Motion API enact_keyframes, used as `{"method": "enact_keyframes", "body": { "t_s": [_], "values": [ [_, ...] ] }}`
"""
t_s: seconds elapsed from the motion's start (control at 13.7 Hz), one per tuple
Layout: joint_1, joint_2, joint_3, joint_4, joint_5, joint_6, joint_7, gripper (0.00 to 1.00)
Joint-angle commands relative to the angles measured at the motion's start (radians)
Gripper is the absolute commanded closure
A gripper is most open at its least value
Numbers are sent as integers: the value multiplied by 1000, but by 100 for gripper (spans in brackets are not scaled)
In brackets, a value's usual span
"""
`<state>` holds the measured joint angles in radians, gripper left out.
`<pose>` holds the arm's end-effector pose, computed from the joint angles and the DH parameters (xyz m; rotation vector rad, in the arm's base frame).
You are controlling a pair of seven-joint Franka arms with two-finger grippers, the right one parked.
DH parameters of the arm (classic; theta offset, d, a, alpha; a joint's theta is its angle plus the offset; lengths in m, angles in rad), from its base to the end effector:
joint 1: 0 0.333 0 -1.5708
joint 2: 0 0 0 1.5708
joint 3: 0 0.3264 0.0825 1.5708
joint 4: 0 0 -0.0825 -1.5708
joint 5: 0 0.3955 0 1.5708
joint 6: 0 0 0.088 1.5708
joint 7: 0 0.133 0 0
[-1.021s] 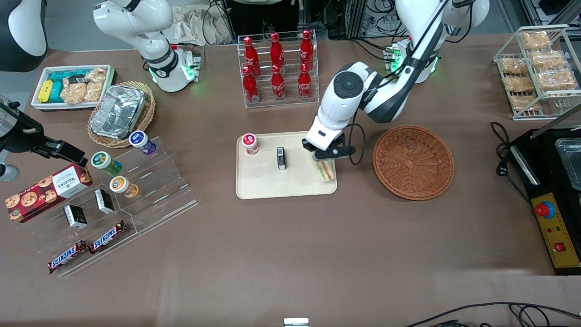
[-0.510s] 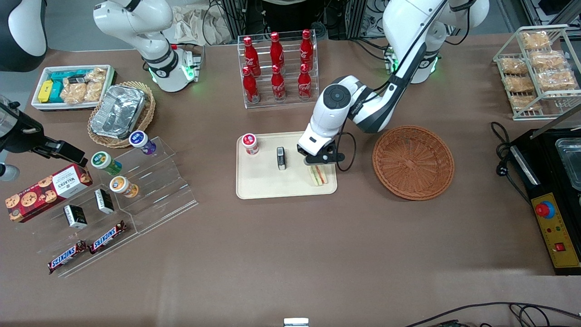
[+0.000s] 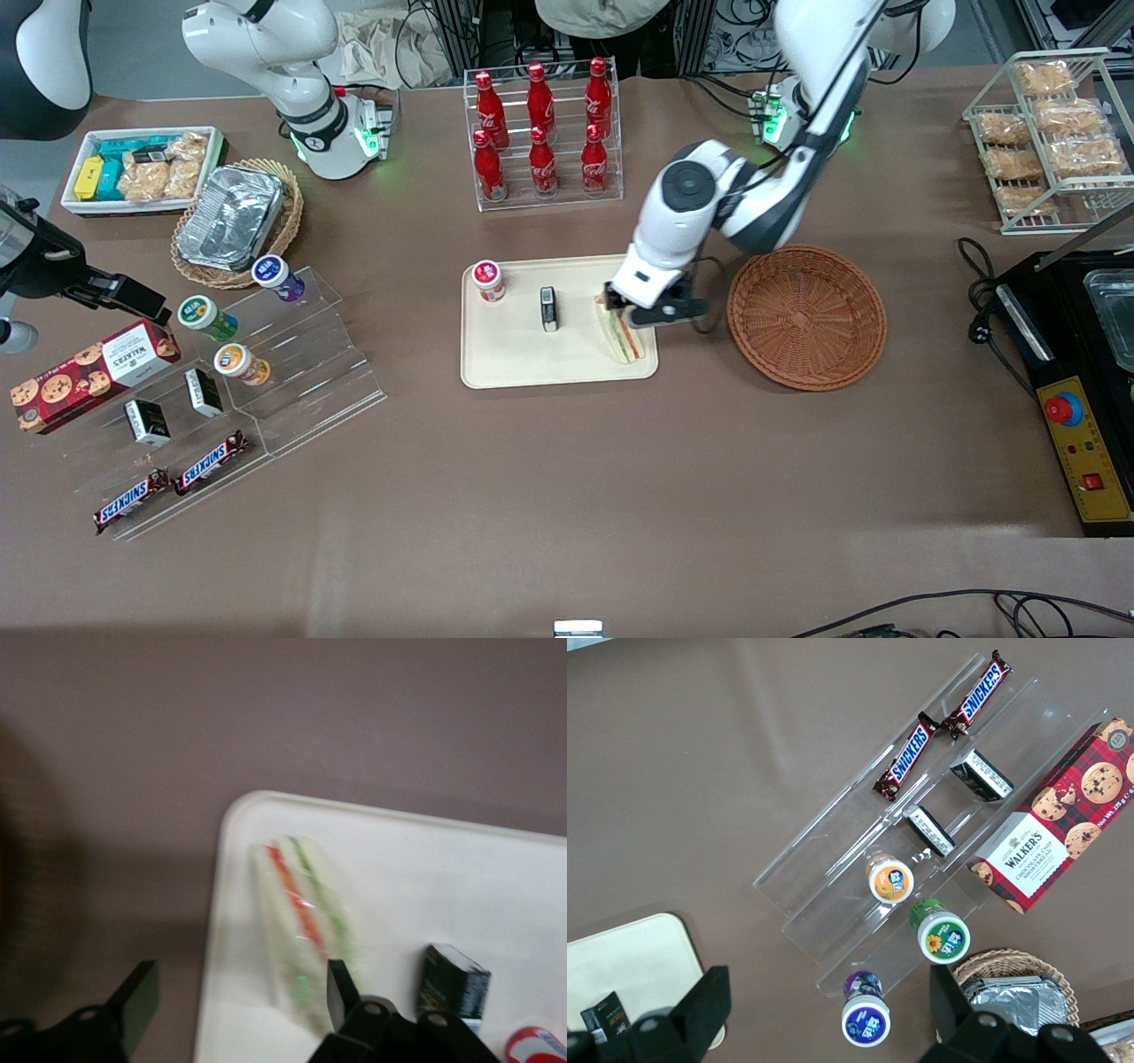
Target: Place sandwich from basket to tray
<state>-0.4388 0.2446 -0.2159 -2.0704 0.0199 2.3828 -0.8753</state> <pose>0.4798 -0.3651 0.2991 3.0456 0.3284 0.0418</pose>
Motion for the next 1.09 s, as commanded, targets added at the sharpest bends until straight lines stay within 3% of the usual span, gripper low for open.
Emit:
{"method": "enact_keyframes", "body": {
  "t_s": [0.0,0.29,0.58,0.8,1.02],
  "values": [
    [115,-149,-7,-28,-6,-179,123,1],
    [292,-295,-7,-1,-8,-475,397,1],
    [463,-369,-2,56,11,-638,741,1],
    [550,-352,-2,197,11,-792,788,1],
    [558,-361,6,254,11,-872,789,1]
  ]
}}
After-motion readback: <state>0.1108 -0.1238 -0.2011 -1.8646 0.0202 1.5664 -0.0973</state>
